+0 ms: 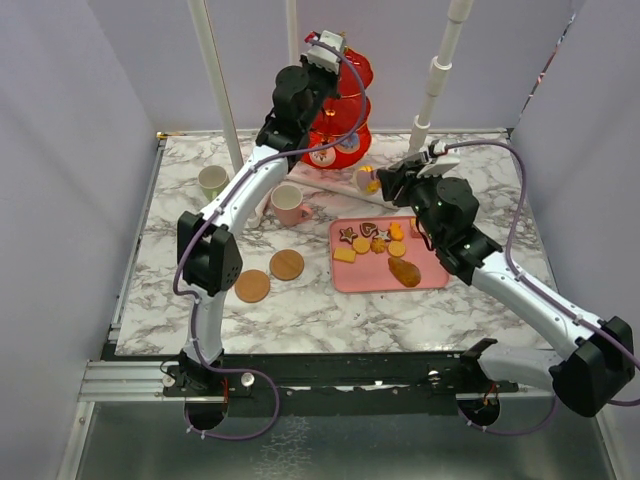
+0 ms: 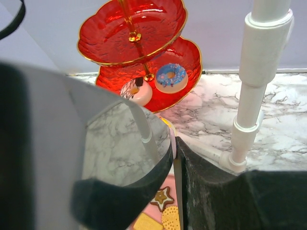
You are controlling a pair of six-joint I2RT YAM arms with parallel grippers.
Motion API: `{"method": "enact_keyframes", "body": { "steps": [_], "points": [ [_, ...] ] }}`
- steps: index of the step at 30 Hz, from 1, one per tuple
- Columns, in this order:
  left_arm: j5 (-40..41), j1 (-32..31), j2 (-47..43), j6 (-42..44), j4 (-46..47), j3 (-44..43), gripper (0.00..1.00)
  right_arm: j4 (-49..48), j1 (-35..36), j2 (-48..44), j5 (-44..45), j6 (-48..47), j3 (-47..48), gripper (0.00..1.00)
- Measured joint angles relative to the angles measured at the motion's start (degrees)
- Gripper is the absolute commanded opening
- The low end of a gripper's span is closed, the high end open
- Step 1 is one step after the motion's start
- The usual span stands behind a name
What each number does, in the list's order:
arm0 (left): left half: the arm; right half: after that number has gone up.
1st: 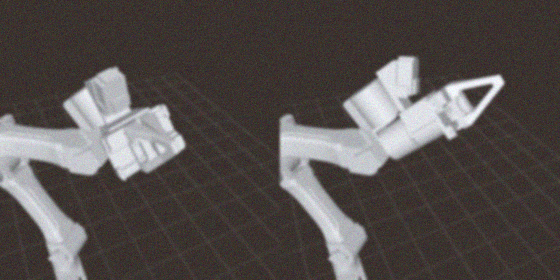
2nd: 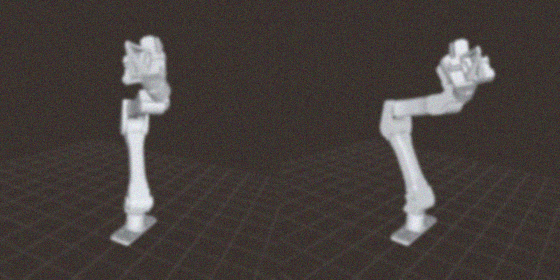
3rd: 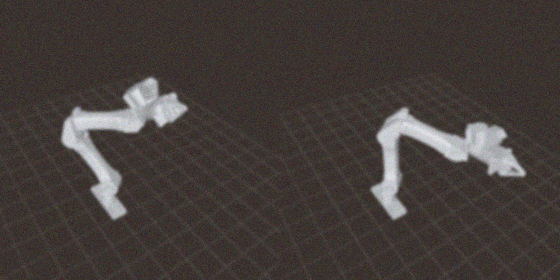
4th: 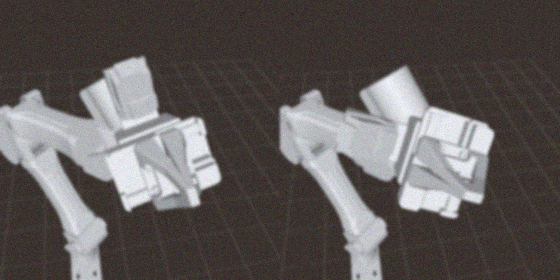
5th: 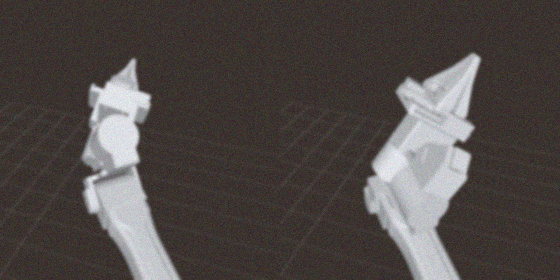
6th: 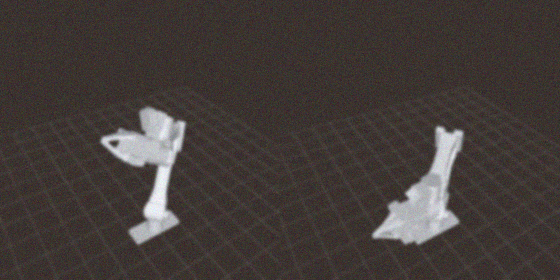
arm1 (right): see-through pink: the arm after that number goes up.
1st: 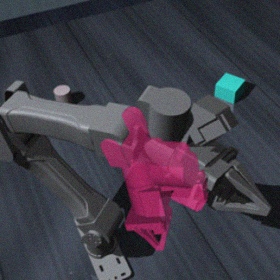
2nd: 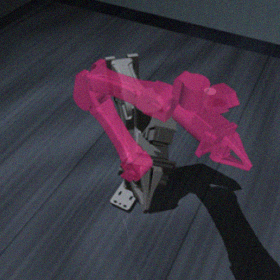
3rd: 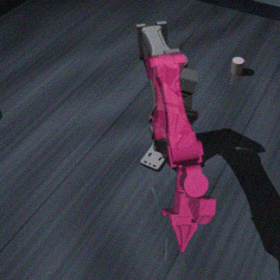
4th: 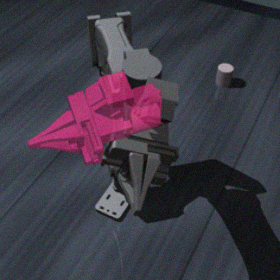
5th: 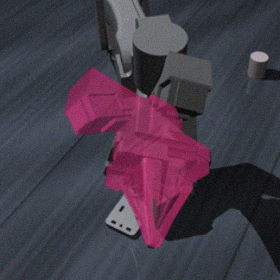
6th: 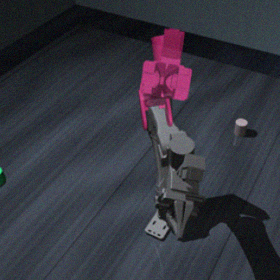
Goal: Serve the afternoon tea
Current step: Pick up the desert table from the center of the board, then place the dessert table at the center of the board.
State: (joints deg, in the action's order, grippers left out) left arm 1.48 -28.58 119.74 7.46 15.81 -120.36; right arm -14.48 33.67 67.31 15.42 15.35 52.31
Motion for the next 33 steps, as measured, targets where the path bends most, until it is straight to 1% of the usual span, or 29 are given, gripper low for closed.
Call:
{"method": "enact_keyframes", "body": {
  "steps": [5, 13, 21, 27, 33],
  "points": [
    [0.02, -0.11, -6.1, 0.63, -2.95, 2.8, 0.0, 2.71, 0.0, -3.78, -1.95, -0.46, 0.0, 0.32],
    [-0.02, -2.08, -18.23, 1.88, -6.34, 11.19, 0.0, 9.68, -0.02, -13.03, -4.63, -0.76, 0.07, 0.32],
    [-1.97, -4.17, -28.72, 1.79, -10.4, 20.61, 0.0, 21.53, -0.02, -22.8, -6.05, -0.83, 3.52, 0.32],
    [-6.62, -4.55, -36.3, 0.33, -14.4, 28.13, 0.0, 28.15, -0.02, -29.51, -4.22, -1.2, 4.61, 0.32],
    [-14.49, -4.55, -44.57, -0.57, -17.44, 36.68, 0.0, 30.99, -0.04, -29.92, -2.23, -1.92, 5.16, 0.32]
  ]
}}
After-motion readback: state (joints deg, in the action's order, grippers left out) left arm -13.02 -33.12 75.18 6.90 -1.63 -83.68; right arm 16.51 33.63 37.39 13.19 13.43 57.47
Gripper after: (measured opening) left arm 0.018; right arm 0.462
